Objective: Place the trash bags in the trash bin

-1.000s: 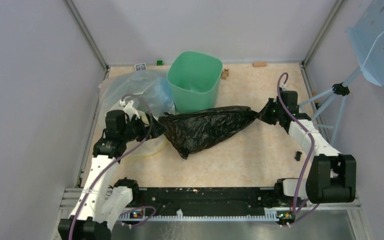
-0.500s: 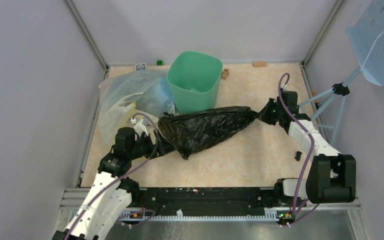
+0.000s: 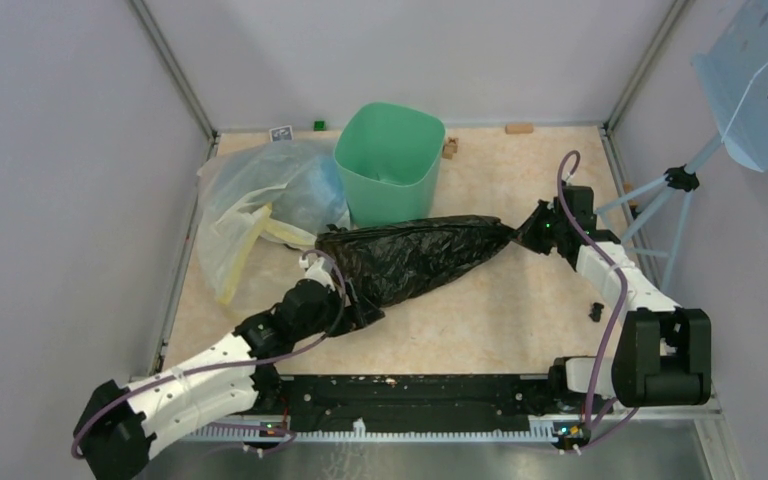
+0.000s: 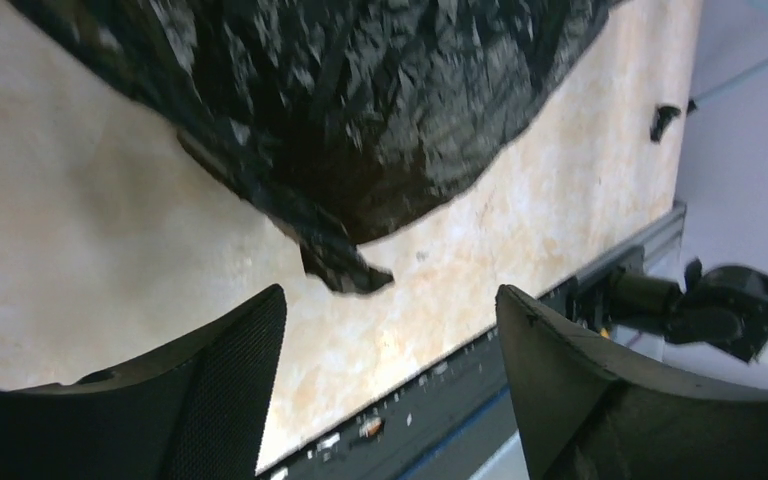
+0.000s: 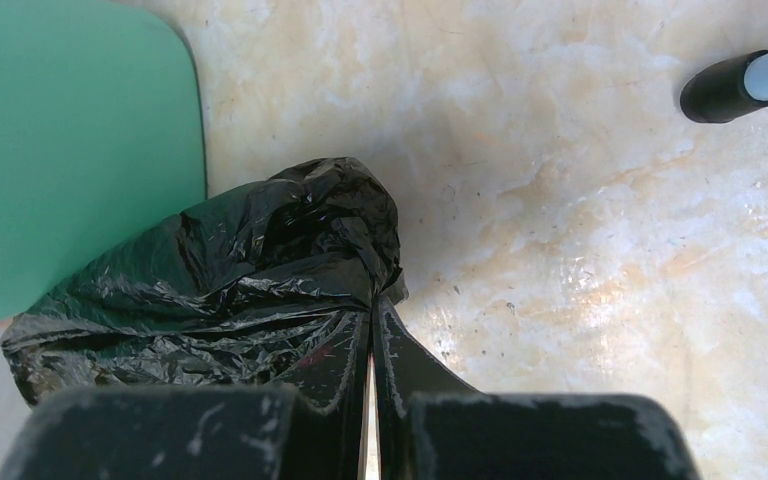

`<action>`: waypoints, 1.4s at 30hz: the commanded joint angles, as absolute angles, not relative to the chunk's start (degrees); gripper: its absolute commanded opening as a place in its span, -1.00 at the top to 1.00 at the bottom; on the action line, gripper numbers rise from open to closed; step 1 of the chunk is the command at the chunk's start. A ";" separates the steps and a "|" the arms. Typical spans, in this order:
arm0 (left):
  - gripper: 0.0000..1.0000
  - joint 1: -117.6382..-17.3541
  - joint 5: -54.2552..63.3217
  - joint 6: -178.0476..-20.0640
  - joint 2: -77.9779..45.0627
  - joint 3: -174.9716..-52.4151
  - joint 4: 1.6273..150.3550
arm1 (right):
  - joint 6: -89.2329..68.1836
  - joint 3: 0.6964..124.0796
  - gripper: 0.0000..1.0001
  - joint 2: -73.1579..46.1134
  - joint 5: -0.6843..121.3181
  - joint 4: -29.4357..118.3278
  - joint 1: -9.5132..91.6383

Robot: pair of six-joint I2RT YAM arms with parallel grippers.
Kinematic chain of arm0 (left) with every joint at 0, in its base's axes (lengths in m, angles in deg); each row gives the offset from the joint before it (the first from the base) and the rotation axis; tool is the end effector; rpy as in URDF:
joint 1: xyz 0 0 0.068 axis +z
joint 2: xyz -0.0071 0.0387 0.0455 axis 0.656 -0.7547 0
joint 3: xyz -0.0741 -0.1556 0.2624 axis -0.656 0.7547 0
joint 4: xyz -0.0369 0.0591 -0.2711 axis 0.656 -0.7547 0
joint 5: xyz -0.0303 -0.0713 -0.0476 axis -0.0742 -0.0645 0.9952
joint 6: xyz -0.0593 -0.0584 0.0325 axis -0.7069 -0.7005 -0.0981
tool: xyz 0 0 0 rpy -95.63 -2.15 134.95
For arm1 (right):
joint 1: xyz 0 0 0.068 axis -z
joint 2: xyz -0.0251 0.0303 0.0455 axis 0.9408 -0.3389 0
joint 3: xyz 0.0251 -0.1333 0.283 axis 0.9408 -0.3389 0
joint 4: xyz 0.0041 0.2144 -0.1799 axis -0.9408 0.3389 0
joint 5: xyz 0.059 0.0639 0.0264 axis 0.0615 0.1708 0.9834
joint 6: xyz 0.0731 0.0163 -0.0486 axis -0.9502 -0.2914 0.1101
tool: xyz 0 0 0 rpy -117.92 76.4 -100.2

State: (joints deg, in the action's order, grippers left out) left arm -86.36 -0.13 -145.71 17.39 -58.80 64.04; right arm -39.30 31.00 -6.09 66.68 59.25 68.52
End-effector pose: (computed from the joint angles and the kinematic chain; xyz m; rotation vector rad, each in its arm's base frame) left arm 0.1255 -0.1343 0.1765 -0.2277 2.3718 -1.0391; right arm 0.3003 0.0281 0.2232 0.5831 2.3333 0.5989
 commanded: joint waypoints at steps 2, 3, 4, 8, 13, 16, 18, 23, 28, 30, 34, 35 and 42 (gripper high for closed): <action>-0.47 -87.85 -10.85 -146.65 10.23 -58.05 78.17 | -40.18 30.70 1.00 -4.60 67.13 56.95 69.21; -0.36 -87.92 -11.45 -145.78 9.19 -58.25 79.53 | -40.12 30.66 1.00 -4.59 67.17 57.00 69.21; -0.23 -87.95 -11.68 -144.87 8.07 -58.43 80.99 | -40.08 30.69 1.00 -4.61 67.30 57.07 69.22; 0.07 -87.94 -15.40 -142.69 5.17 -61.29 78.35 | -39.84 30.79 1.00 -4.73 67.44 57.38 69.20; 1.00 -87.90 -22.17 -139.73 7.71 -64.57 70.13 | -39.52 31.58 1.00 -4.69 65.40 59.02 69.22; 1.00 -87.76 -25.50 -136.17 10.38 -69.19 61.91 | -39.80 34.36 1.00 -5.30 59.91 63.74 69.20; 1.00 -87.45 -26.62 -133.98 11.96 -73.73 56.26 | -39.93 37.02 1.00 -5.91 55.12 66.92 69.19; 1.00 -84.19 -20.75 -128.79 12.92 -81.02 49.27 | -39.68 39.43 1.00 -6.07 52.85 69.34 69.19; 1.00 -79.40 -12.64 -124.43 11.92 -85.23 49.09 | -39.22 39.44 1.00 -5.63 53.86 68.94 69.19; 1.00 -76.30 -7.53 -122.78 11.72 -87.64 49.14 | -37.69 39.88 1.00 -5.50 55.41 69.32 69.18; 1.00 -72.02 4.05 -119.74 10.15 -95.27 48.04 | -33.63 40.84 1.00 -3.31 62.36 69.13 69.15; 1.00 -71.93 5.25 -118.97 9.65 -97.46 47.38 | -32.43 40.95 1.00 -2.31 64.84 68.68 69.17; 1.00 -71.82 9.95 -115.62 8.02 -113.51 42.36 | -30.88 43.53 1.00 6.07 77.32 64.58 69.15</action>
State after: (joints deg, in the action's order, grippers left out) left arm -72.15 4.65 -118.96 8.30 -104.94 44.37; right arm -32.68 37.91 1.08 68.40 68.84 68.56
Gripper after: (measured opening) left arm 0.004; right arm 0.004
